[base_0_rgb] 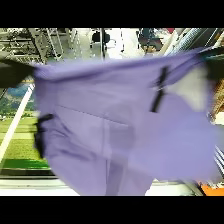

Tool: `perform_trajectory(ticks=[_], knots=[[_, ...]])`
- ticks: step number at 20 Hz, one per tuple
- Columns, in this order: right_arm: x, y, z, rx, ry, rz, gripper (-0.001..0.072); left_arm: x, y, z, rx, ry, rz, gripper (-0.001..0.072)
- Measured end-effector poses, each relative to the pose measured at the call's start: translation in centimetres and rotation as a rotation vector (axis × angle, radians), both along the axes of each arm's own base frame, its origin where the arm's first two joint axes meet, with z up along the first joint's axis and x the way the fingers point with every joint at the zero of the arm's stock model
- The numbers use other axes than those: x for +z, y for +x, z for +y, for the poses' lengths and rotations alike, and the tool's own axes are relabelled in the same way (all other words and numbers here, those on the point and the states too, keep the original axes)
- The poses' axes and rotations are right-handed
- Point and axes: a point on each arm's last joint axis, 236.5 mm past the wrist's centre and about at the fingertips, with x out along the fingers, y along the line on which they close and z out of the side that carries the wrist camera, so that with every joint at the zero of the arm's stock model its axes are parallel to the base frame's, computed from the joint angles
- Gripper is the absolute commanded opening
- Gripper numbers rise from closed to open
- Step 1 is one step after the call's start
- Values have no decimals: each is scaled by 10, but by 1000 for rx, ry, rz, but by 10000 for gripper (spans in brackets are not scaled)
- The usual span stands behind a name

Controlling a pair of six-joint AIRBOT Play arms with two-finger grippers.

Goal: Fold the clothes and pants, and hang the long-sleeved shirts on hangers.

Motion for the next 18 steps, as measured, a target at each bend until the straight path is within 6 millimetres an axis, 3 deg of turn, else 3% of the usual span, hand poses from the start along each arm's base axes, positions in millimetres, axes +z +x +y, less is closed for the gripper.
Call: perform_trajectory(ticks=[4,6,8,10,13,16,18], knots=[[-176,105,7,-17,-24,374,15,-172,98,11,107,-95,352,13],[-238,138,9,-32,-23,459,15,-241,135,11,163,-144,468,13],[-273,153,10,-38,-25,511,15,-288,157,9,187,-175,549,12],[-279,153,12,-28,-23,539,15,-305,168,7,180,-188,586,12],[-263,121,24,31,-4,614,15,-304,162,15,109,-175,628,12],[-244,63,57,170,21,727,15,-306,137,34,21,-140,707,12],[-245,13,89,289,8,821,15,-316,117,49,-27,-93,765,12]])
